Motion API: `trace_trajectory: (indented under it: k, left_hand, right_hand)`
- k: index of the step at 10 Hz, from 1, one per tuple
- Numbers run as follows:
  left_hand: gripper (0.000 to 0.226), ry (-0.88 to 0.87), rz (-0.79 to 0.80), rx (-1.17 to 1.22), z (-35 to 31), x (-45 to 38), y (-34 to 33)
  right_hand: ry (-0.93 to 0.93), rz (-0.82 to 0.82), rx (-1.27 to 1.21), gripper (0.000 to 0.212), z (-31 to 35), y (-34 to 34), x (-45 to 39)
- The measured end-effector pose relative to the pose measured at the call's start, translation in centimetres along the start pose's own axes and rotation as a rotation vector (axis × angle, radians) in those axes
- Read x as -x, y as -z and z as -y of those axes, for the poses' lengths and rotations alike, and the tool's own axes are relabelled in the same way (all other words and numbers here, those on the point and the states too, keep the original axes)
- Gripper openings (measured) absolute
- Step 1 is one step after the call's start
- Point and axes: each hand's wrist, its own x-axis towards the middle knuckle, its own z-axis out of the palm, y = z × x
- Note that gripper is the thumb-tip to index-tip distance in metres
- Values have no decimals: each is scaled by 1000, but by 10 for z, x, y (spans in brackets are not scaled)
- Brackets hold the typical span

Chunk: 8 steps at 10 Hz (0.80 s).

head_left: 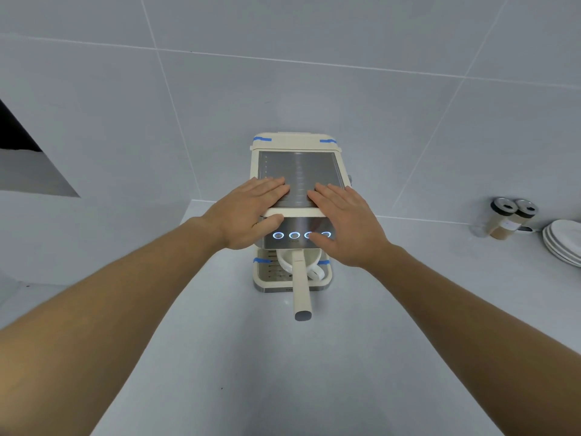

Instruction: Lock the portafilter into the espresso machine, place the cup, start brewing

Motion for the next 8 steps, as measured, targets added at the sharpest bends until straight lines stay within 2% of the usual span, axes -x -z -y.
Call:
trace_trajectory:
  k: [3, 5, 6, 7, 8]
  left_hand:
    - [92, 26, 48, -15, -6, -1, 8]
    - [81, 139, 105, 80, -15, -4, 22]
    - [60, 154, 121, 162, -19, -8, 35]
    - [36, 159, 127, 150, -17, -15, 52]
    - [47, 222, 157, 126, -11, -19, 66]
  right_hand:
    - [3, 99, -35, 54, 6, 21, -6]
    - [-30, 174, -97, 27, 14, 38, -15]
    - [-129, 365, -94, 28, 17, 58, -29]
    - [-164, 445, -27, 23, 18, 85, -48]
    - [-219, 471, 54, 38, 15, 102, -58]
